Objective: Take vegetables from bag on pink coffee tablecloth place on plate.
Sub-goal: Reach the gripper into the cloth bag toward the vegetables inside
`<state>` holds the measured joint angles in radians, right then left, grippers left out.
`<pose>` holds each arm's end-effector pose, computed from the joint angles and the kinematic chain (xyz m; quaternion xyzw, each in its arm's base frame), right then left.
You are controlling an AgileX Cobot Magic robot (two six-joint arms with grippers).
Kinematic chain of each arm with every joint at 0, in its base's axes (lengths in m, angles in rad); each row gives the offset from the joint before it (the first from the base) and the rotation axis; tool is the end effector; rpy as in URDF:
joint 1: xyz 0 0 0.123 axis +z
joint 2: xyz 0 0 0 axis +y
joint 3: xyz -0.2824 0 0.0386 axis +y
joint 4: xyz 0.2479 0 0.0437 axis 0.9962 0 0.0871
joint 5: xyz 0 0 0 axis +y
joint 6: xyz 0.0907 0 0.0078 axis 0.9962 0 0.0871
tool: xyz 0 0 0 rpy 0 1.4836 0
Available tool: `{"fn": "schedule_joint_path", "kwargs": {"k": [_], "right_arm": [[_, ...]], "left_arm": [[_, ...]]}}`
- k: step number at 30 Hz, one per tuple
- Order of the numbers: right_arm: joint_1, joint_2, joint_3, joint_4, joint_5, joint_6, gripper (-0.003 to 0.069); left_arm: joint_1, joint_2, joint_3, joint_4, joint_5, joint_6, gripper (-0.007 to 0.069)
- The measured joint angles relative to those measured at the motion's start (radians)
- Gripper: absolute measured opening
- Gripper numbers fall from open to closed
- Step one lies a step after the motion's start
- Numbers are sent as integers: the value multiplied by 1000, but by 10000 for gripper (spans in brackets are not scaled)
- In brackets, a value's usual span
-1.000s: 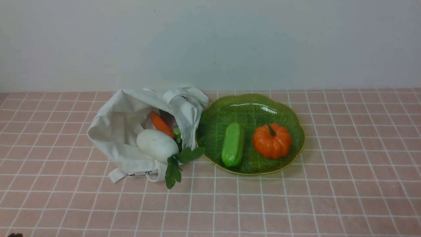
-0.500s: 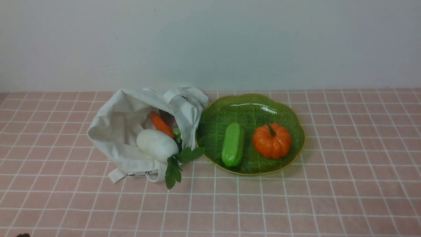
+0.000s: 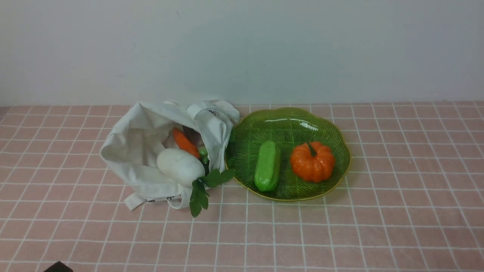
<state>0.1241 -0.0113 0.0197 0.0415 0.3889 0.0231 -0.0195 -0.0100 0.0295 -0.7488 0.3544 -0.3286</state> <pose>0.0515 0.0079 0.1722 -0.0299 0.8072 0.0610 0.5864 0.0522 -0.0226 0.1802 -0.3111 0.7059 -0.3989 0.4958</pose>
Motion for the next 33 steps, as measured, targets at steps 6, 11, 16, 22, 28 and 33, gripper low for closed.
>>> {"fn": "schedule_joint_path", "kwargs": {"k": [6,11,16,22,28,33], "right_arm": [[0,0,0,0,0,-3,-15],[0,0,0,0,0,-4,-15],[0,0,0,0,0,-4,-15],[0,0,0,0,0,-4,-15],[0,0,0,0,0,-4,-15],[0,0,0,0,0,-4,-15]], "left_arm": [[2,95,-227,61,164,60,-5],[2,442,-528,325,457,107,-5],[2,792,-738,453,615,127,-3],[-47,1132,-875,282,545,153,55],[-141,1407,-1010,156,447,232,199],[-140,1573,-1125,152,375,225,370]]}}
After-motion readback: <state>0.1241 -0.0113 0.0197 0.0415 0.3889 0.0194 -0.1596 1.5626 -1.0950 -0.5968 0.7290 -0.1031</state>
